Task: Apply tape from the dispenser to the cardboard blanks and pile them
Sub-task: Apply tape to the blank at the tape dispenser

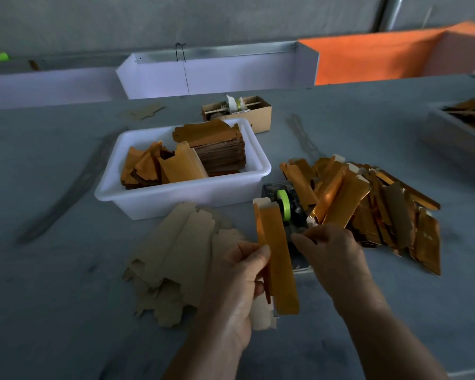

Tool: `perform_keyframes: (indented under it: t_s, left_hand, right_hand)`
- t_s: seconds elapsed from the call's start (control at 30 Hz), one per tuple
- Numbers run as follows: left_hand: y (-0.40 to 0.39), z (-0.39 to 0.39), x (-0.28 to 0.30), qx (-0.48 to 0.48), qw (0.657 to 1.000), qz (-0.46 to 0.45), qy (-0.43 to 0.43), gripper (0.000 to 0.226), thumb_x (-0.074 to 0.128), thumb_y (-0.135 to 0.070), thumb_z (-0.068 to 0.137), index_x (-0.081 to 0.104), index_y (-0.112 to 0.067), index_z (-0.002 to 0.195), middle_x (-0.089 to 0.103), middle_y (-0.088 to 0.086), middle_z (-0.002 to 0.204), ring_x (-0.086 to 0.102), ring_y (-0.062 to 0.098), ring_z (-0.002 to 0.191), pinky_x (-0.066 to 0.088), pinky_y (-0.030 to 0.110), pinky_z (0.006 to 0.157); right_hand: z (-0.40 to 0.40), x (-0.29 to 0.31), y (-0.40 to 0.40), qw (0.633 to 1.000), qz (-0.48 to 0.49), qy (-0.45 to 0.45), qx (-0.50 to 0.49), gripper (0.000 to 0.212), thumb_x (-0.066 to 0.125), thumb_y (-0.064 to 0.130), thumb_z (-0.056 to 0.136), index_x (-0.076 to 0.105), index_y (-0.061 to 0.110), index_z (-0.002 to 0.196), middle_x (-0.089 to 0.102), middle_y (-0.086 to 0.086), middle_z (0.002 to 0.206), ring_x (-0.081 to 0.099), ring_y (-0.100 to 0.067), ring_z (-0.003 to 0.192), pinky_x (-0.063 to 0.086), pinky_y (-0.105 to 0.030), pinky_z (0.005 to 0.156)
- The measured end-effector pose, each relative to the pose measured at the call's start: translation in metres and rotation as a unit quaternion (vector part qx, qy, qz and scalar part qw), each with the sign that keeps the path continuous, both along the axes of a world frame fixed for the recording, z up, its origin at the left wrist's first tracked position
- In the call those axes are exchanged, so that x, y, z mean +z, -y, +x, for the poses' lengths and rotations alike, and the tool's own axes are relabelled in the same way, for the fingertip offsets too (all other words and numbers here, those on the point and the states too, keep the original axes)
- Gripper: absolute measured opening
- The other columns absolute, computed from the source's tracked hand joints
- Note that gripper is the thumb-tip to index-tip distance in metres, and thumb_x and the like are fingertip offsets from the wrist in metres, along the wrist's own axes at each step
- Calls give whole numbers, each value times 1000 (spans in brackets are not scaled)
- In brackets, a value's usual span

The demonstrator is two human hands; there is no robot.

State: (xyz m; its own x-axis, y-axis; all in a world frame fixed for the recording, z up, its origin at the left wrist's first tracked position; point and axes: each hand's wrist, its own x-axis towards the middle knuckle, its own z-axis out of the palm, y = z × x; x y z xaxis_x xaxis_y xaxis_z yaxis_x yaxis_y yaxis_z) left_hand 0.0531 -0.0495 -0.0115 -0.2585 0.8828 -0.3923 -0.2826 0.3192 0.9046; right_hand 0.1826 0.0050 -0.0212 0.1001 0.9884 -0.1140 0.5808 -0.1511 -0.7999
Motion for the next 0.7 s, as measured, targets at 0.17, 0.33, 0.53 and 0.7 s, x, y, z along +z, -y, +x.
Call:
perform_keyframes:
  t_s: [0.17,0.33,0.53,0.7]
  left_hand:
    - [-3,5,-4,-9,999,-20,36,9,67,-20,86,68,-16,78,67,-5,63,60,7,60,47,22,58]
    - [-7,10,-7,-28,999,-25,34,15,64,-17,88,67,-17,74,65,-4,60,58,8,56,47,23,57]
    - [-6,6,-8,-29,998,-15,50,11,63,-15,88,66,-15,78,66,-3,61,59,13,64,47,28,64]
    - [-5,-3,-9,-27,998,3,63,8,64,-16,87,65,-11,81,66,3,69,60,15,66,48,24,59]
  right_hand:
    - [-3,5,1,998,0,-58,26,13,60,24,90,64,21,78,65,1,79,61,-10,73,39,-17,56]
    - [-8,6,0,998,57,-14,-3,12,64,25,86,63,22,75,61,-6,106,59,-21,96,50,-31,76]
    - [-1,13,9,994,51,-91,-40,15,62,26,88,60,27,73,59,-1,99,55,-10,87,34,-16,58]
    - [3,1,23,999,47,-22,-16,15,62,26,87,61,24,72,58,-3,114,53,-22,105,40,-28,74]
